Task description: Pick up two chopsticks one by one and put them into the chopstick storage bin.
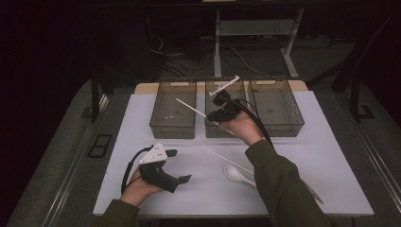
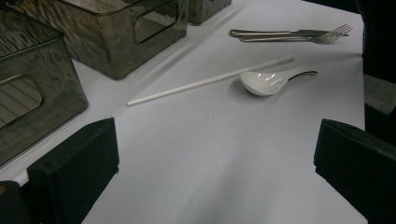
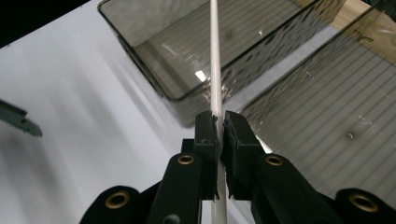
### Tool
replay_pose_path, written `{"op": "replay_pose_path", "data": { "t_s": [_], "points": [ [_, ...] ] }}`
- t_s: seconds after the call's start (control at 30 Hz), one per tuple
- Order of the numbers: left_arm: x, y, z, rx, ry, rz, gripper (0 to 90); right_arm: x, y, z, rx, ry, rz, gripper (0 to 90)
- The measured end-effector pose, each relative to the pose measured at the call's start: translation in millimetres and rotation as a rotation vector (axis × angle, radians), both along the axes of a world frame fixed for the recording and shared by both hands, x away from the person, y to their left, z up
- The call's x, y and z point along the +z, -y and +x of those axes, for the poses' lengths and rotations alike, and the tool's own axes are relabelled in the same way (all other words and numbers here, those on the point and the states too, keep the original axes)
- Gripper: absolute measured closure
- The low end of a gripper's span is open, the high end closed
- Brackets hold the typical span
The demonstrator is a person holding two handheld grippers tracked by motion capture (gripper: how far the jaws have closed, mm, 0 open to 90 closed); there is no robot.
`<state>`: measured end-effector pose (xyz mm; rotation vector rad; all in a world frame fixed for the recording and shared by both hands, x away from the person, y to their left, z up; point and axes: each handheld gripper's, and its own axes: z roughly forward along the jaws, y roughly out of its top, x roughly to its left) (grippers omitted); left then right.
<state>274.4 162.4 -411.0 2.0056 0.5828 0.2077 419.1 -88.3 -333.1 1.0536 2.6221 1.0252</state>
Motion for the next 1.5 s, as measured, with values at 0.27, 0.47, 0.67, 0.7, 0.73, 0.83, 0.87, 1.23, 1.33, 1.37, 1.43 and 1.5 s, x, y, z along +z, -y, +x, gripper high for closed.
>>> {"op": "replay_pose_path", "data": {
  "t_s": [0.27,0.47,0.67,0.7,0.73,0.83,0.87,1.23,1.33,1.37,1.43,1.5],
  "points": [
    [0.8,-1.0,-0.1,-0.001,0.002,0.001,0.0,-2.4,-21.6,17.1,-0.023,-0.017,-0.016,84.1],
    [0.5,-0.9,0.5,-0.004,0.001,-0.003,0.0,-3.8,-40.1,31.0,-0.031,-0.026,-0.022,84.1],
    [1.0,-0.6,0.5,-0.009,0.006,-0.007,0.0,-9.0,-56.9,42.4,-0.044,-0.035,-0.031,84.1],
    [1.0,-0.4,0.1,-0.007,0.002,-0.01,0.0,-9.5,-59.4,43.8,-0.047,-0.04,-0.032,84.1],
    [1.0,-0.6,0.2,-0.007,0.002,-0.011,0.0,-10.4,-61.7,45.4,-0.045,-0.041,-0.032,84.1],
    [1.0,-0.8,0.5,-0.007,0.001,-0.011,0.0,-12.7,-68.8,48.7,-0.05,-0.046,-0.038,84.1],
    [1.0,-0.8,0.5,-0.008,0.001,-0.012,0.0,-13.3,-70.4,50.1,-0.05,-0.047,-0.04,84.1],
    [1.5,-0.5,0.0,-0.008,-0.003,-0.017,0.0,-20.9,-87.7,61.8,-0.064,-0.058,-0.045,84.1],
    [1.8,-0.2,0.0,-0.008,-0.002,-0.017,0.0,-23.0,-91.9,65.5,-0.066,-0.064,-0.048,84.1],
    [1.8,-0.1,-0.1,-0.008,-0.001,-0.017,0.0,-23.4,-93.0,66.9,-0.07,-0.068,-0.048,84.1],
    [1.8,-0.1,-0.3,-0.009,-0.001,-0.019,0.0,-24.5,-96.2,69.4,-0.071,-0.072,-0.05,84.0],
    [1.9,-0.4,-0.1,-0.012,0.0,-0.016,0.0,-24.9,-99.0,71.3,-0.073,-0.069,-0.05,84.1]
  ]
}}
